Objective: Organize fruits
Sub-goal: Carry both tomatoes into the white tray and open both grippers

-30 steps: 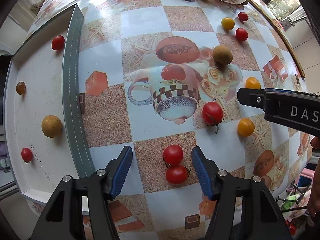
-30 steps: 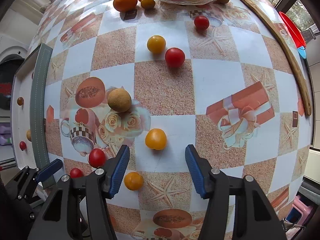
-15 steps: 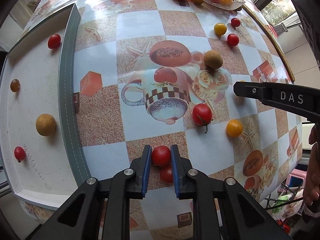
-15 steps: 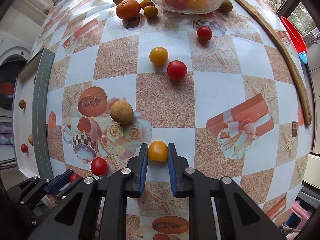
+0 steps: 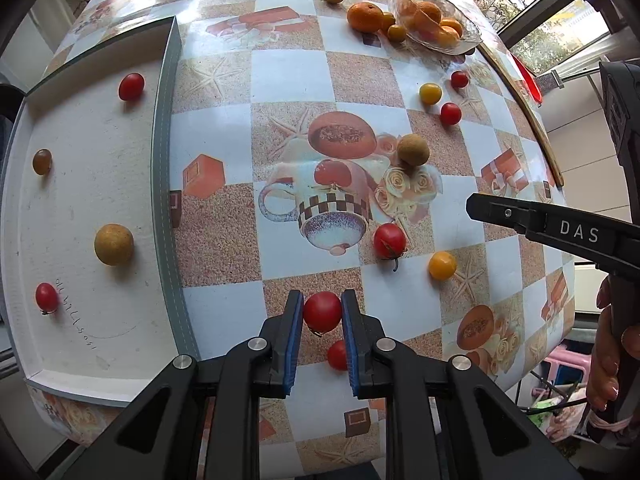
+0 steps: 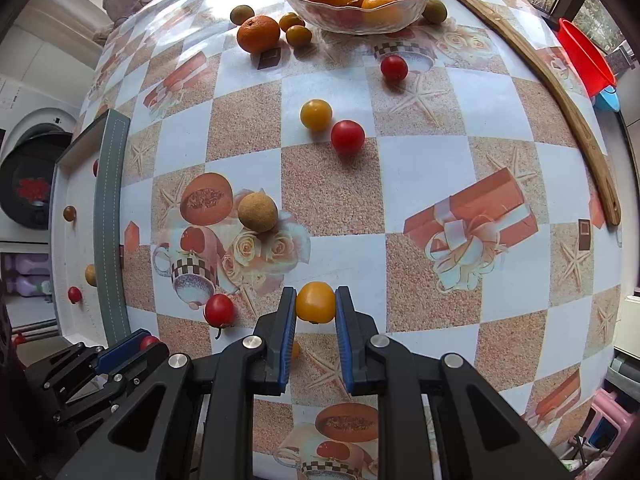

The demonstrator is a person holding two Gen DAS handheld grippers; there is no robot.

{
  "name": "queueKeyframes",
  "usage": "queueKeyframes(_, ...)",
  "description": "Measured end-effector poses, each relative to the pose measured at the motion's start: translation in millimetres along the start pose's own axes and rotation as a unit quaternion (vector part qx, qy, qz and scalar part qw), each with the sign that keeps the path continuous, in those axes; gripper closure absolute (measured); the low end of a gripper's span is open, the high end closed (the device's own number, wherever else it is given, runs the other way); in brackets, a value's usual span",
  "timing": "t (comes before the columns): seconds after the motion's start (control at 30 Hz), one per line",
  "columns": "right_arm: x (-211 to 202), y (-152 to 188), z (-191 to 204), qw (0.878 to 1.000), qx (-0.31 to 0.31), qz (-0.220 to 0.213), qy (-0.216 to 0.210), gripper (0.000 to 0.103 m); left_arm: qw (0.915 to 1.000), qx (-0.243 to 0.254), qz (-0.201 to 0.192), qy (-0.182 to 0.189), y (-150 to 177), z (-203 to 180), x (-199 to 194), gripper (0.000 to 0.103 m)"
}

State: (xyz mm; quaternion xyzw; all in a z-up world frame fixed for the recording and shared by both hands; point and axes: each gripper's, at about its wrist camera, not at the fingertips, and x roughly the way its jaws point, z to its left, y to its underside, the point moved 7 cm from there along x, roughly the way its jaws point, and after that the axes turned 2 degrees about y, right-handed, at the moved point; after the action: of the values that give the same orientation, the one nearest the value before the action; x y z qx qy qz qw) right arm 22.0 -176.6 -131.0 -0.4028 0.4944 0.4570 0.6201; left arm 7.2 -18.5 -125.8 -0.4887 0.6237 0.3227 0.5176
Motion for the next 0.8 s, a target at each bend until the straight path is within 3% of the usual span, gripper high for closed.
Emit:
queueKeyframes(0.5,-10,-2,55,0.999,-0.050,0.001,-0.011,0.082,0.9976,-0.054,-0.045,-0.005,-4,47,-37,0.082)
queueKeyframes(0.8,-9,-17,117,0.995,-0.099,-0.002,-0.020,0.082,0.9908,-0.100,-0.089,-0.022,-11,107,-69,0.082)
